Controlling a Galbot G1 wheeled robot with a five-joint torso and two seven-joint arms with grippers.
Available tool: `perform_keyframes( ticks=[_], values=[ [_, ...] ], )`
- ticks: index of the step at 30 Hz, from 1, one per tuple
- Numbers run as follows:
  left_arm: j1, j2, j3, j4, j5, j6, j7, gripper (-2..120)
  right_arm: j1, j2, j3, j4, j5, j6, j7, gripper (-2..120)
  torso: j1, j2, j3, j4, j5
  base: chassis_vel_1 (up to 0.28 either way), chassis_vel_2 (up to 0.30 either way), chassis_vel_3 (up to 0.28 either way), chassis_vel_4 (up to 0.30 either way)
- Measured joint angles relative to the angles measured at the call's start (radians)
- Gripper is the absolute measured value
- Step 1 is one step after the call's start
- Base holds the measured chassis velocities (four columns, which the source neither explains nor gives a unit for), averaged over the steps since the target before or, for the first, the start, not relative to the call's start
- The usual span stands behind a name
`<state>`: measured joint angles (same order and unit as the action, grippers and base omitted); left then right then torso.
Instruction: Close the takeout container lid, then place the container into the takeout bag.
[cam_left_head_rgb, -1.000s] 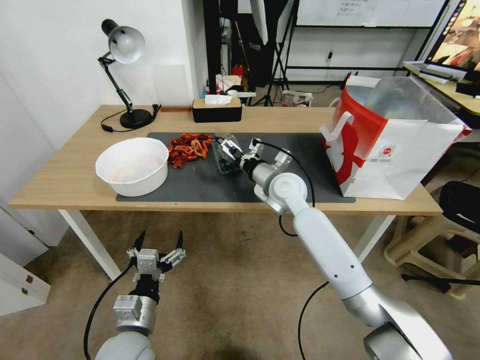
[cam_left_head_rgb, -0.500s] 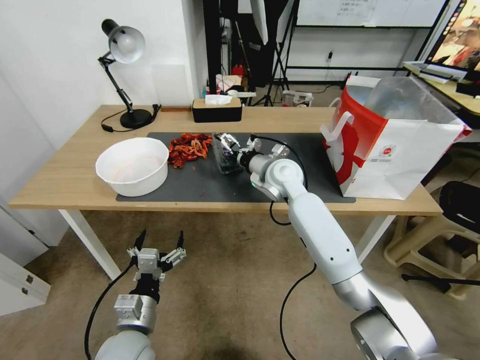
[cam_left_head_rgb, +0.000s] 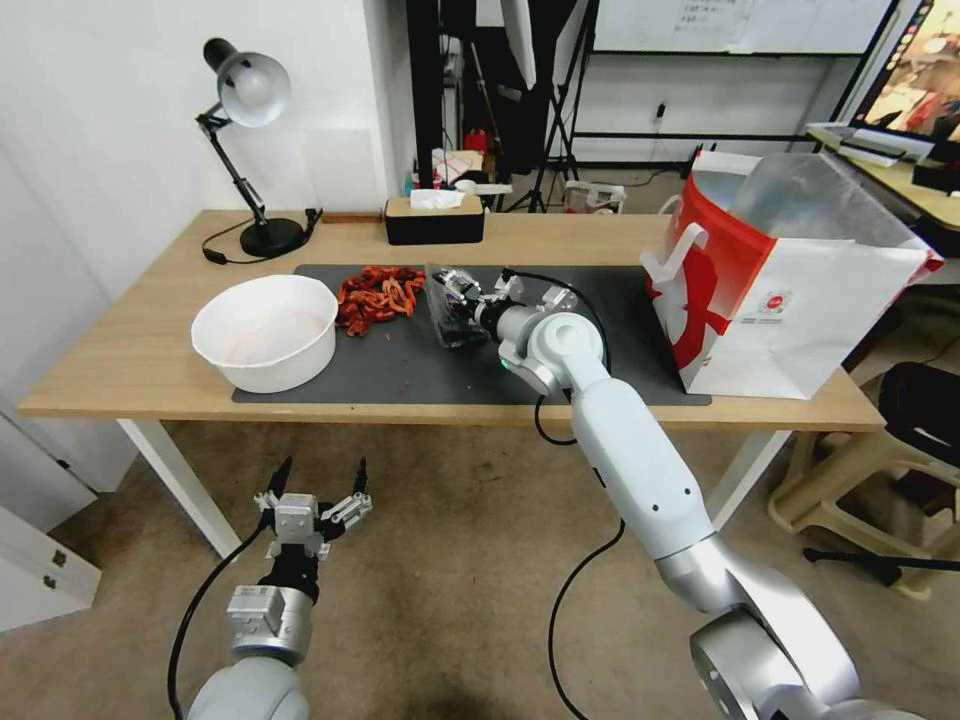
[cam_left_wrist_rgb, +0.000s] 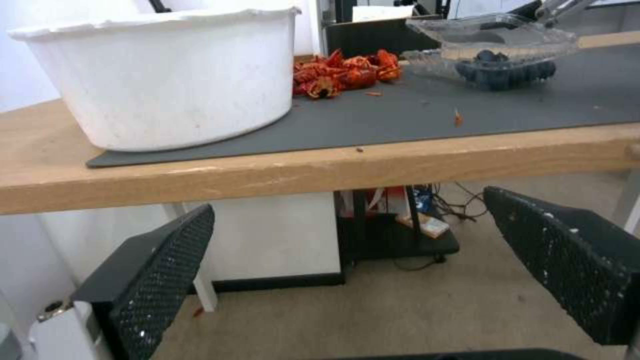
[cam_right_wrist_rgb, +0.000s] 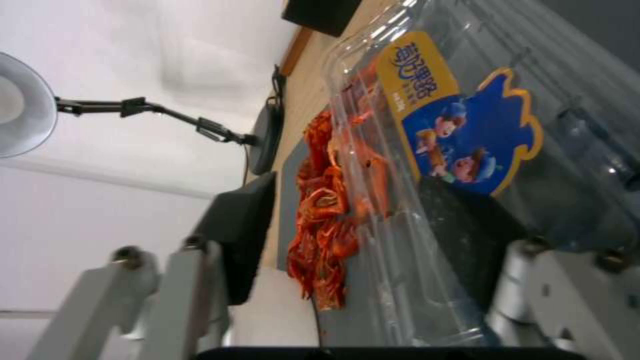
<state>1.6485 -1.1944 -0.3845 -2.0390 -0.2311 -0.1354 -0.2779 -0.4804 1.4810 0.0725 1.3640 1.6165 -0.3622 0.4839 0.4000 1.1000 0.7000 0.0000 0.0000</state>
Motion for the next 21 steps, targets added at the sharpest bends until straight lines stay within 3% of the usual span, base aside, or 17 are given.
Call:
perform_keyframes(
  ticks=[3,5,7,14,21],
  values=[
    [-0.01,0.003,0.0,-0.006,-0.016,0.009,-0.001,100,0.005,0.001,0.002,-0.005,0.0,-0.004,0.011,50,0.0,0.0,0.0,0.0,0.0,0.0,0.0,0.0,0.0],
    [-0.026,0.011,0.0,-0.014,-0.04,0.02,-0.001,100,0.008,0.001,0.007,-0.012,-0.002,-0.014,0.023,36,0.0,0.0,0.0,0.0,-0.0001,0.0,0.0,0.0,0.0],
    [-0.029,0.013,0.0,-0.016,-0.047,0.023,-0.001,100,0.008,0.001,0.007,-0.013,-0.002,-0.016,0.023,34,0.0,0.0,0.0,0.0,-0.0001,0.0,0.0,0.0,0.0],
    [-0.059,0.048,0.005,-0.065,-0.176,0.054,0.003,100,-0.005,-0.001,0.006,-0.023,-0.011,-0.049,0.032,3,0.0,0.0,0.0,0.0,0.0001,0.0,0.0,0.0,0.0],
    [-0.115,0.099,0.013,-0.083,-0.275,0.054,0.018,100,-0.007,-0.001,0.006,-0.026,-0.016,-0.055,0.042,0,0.0,0.0,0.0,0.0001,-0.0001,0.0,0.0,0.0,0.0]
  ],
)
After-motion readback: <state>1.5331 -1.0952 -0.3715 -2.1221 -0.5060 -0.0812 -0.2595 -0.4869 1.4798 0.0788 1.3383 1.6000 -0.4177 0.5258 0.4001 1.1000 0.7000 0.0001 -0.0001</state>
